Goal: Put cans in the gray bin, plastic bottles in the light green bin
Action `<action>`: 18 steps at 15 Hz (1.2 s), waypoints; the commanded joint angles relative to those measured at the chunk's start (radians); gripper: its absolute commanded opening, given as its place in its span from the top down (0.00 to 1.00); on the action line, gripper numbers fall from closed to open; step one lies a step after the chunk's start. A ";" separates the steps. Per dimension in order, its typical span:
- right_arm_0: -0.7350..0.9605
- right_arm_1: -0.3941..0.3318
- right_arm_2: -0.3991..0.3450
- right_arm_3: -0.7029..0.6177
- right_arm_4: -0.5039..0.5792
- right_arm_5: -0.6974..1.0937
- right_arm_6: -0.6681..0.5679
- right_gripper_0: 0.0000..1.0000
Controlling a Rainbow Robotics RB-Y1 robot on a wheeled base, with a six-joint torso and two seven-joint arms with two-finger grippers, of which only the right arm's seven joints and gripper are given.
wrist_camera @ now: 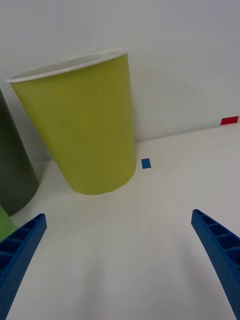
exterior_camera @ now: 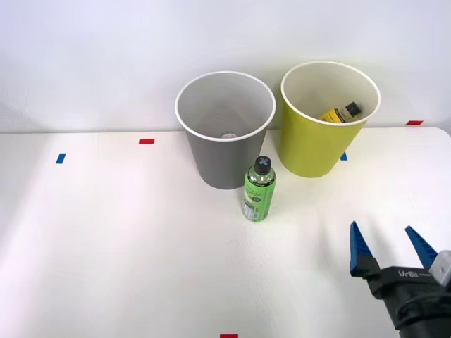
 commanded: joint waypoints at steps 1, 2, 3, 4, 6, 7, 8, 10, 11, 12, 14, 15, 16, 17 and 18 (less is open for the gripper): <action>0.016 0.070 0.023 0.125 0.161 -0.153 -0.022 0.00; 0.036 0.077 0.034 0.125 0.211 -0.154 -0.031 0.00; 0.055 0.080 0.046 0.125 0.245 -0.159 -0.039 0.00; 0.072 0.080 0.060 0.125 0.274 -0.165 -0.068 0.00; 0.104 0.070 0.083 0.125 0.368 -0.177 -0.149 0.00; 0.121 0.070 0.090 0.131 0.429 -0.176 -0.145 0.00; 0.122 0.059 0.106 0.148 0.466 -0.177 -0.154 0.00; 0.107 0.025 0.133 0.182 0.483 -0.202 -0.155 0.00; 0.099 0.007 0.149 0.188 0.489 -0.202 -0.149 0.00; 0.082 -0.029 0.184 0.194 0.494 -0.203 -0.148 0.00; 0.058 -0.073 0.224 0.194 0.489 -0.214 -0.154 0.00; 0.055 -0.076 0.242 0.194 0.469 -0.226 -0.148 0.00; 0.055 -0.075 0.247 0.194 0.468 -0.239 -0.146 0.00; 0.056 -0.073 0.251 0.194 0.468 -0.245 -0.146 0.00; 0.062 -0.062 0.251 0.196 0.463 -0.245 -0.146 0.00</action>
